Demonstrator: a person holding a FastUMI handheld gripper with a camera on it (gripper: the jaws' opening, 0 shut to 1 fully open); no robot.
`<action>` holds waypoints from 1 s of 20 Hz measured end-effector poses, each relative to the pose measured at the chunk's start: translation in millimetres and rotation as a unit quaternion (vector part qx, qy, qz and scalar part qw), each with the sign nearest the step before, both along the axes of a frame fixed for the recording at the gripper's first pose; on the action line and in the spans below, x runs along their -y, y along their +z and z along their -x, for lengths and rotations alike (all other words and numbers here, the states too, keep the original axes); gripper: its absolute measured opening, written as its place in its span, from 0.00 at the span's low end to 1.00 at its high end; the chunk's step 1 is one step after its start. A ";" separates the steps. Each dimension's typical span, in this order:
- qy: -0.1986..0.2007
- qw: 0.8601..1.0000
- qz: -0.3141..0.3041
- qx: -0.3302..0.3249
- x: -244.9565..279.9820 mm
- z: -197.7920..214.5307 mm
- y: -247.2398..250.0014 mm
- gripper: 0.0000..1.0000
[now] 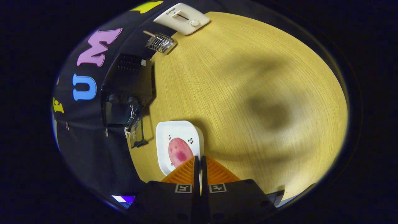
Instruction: Open the toaster oven, put the food inside, and close the toaster oven door.
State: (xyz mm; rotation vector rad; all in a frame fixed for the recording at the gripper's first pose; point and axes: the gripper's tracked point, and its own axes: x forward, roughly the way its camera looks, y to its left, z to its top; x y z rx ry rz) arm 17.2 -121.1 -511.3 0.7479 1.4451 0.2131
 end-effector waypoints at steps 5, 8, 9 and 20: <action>-0.094 0.995 -0.025 0.004 -10.4 17.5 30.0 0.05; -0.155 0.987 -0.038 0.004 -32.1 21.7 51.5 0.05; -0.173 0.984 -0.041 0.004 -41.4 24.1 58.0 0.05; -0.315 0.948 -0.041 0.005 -184.0 16.5 87.9 0.05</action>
